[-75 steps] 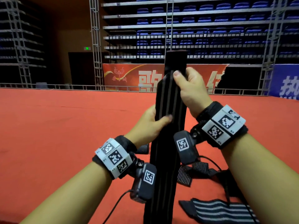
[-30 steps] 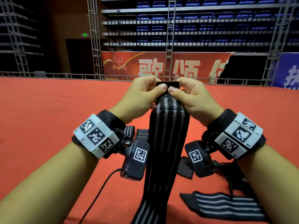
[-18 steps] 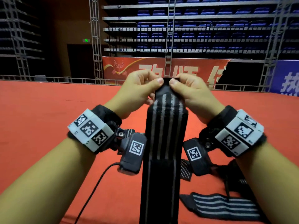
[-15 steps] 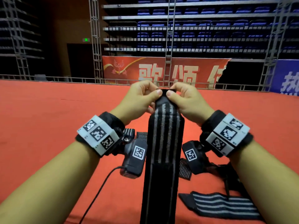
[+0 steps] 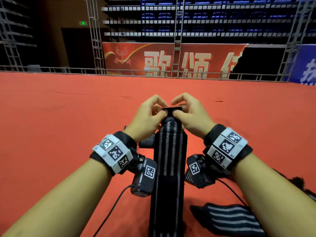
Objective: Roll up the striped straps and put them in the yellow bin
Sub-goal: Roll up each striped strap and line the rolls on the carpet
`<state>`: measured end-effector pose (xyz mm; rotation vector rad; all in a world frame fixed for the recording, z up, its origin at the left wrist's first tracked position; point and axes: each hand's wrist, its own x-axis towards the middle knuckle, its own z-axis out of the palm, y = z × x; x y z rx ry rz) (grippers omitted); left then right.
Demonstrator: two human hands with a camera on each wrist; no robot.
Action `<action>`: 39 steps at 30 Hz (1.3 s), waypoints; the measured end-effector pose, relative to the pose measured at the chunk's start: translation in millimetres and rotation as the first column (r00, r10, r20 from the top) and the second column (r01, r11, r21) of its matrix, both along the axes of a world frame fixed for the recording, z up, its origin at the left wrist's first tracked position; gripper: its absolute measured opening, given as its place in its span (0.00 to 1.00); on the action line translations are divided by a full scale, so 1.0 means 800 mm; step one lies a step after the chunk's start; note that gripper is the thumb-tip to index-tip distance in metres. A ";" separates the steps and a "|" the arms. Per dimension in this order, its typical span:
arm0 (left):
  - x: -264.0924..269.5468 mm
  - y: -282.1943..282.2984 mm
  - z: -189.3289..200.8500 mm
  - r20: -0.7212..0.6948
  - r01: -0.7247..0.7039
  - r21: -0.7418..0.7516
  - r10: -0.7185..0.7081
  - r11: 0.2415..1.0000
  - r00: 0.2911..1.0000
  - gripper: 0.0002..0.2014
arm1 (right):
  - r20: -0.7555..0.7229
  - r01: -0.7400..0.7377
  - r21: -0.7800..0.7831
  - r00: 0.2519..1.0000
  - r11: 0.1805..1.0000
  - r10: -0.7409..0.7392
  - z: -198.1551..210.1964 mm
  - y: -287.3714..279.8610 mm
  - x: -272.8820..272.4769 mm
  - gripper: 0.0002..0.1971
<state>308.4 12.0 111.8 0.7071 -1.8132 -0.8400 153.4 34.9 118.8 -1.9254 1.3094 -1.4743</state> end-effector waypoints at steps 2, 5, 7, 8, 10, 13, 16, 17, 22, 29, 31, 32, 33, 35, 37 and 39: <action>-0.003 -0.017 -0.012 0.012 -0.002 -0.012 0.002 1.000 1.000 0.10 | 0.002 -0.004 -0.001 1.000 1.000 0.004 -0.012 -0.015 -0.004 0.13; -0.010 -0.042 -0.033 -0.011 0.002 0.042 -0.002 0.999 1.000 0.08 | -0.017 0.015 -0.026 1.000 1.000 -0.016 -0.033 -0.038 -0.007 0.08; -0.014 -0.059 -0.046 -0.062 0.019 0.107 -0.013 0.994 0.998 0.08 | -0.021 0.037 -0.037 0.999 0.999 -0.038 -0.050 -0.055 -0.010 0.05; -0.016 -0.067 -0.053 -0.086 0.026 0.136 -0.014 0.990 0.996 0.07 | -0.031 0.048 -0.050 0.998 0.998 -0.050 -0.059 -0.064 -0.012 0.06; -0.019 -0.082 -0.067 -0.106 0.013 0.162 0.004 0.987 0.994 0.06 | -0.062 0.064 -0.077 0.996 0.995 -0.069 -0.075 -0.081 -0.015 0.08; -0.026 -0.103 -0.089 -0.085 -0.012 0.160 0.026 0.987 0.996 0.07 | -0.094 0.074 -0.071 0.992 0.995 -0.081 -0.097 -0.102 -0.019 0.09; -0.029 -0.124 -0.108 -0.042 -0.025 0.148 0.032 0.989 0.999 0.07 | 0.023 0.026 0.018 0.999 0.999 -0.027 -0.112 -0.119 -0.026 0.06; -0.030 -0.130 -0.115 -0.035 -0.030 0.135 0.035 0.990 0.999 0.07 | 0.083 -0.006 0.061 0.997 0.998 0.001 -0.117 -0.125 -0.029 0.02; -0.034 -0.155 -0.142 -0.017 -0.056 0.059 0.057 0.997 0.998 0.06 | 0.113 -0.058 0.117 0.993 0.991 0.045 -0.145 -0.149 -0.041 0.05; -0.044 -0.183 -0.172 0.002 -0.061 0.193 0.061 0.979 0.998 0.03 | -0.014 0.075 -0.036 0.997 0.997 -0.076 -0.178 -0.178 -0.042 0.03; -0.045 -0.190 -0.176 0.045 -0.054 0.181 0.046 0.982 0.998 0.04 | -0.041 0.118 -0.089 0.992 0.989 -0.122 -0.189 -0.182 -0.040 0.03; -0.046 -0.194 -0.179 0.060 -0.053 0.151 0.044 0.987 0.997 0.04 | -0.043 0.124 -0.102 0.991 0.987 -0.129 -0.194 -0.183 -0.040 0.03; -0.047 -0.198 -0.183 0.067 -0.051 0.120 0.044 0.991 0.997 0.04 | -0.037 0.121 -0.102 0.991 0.987 -0.125 -0.197 -0.183 -0.040 0.03; -0.049 -0.203 -0.191 0.066 -0.050 0.075 0.045 0.996 0.997 0.01 | -0.023 0.090 -0.071 0.996 0.993 -0.092 -0.203 -0.186 -0.043 0.02; -0.051 -0.209 -0.201 0.062 -0.038 0.069 0.033 0.997 0.998 0.02 | -0.035 0.066 -0.043 0.997 0.997 -0.067 -0.208 -0.190 -0.049 0.02; -0.053 -0.212 -0.209 0.061 -0.002 0.100 -0.004 0.995 0.998 0.01 | -0.065 0.077 -0.050 0.995 0.996 -0.080 -0.214 -0.194 -0.053 0.03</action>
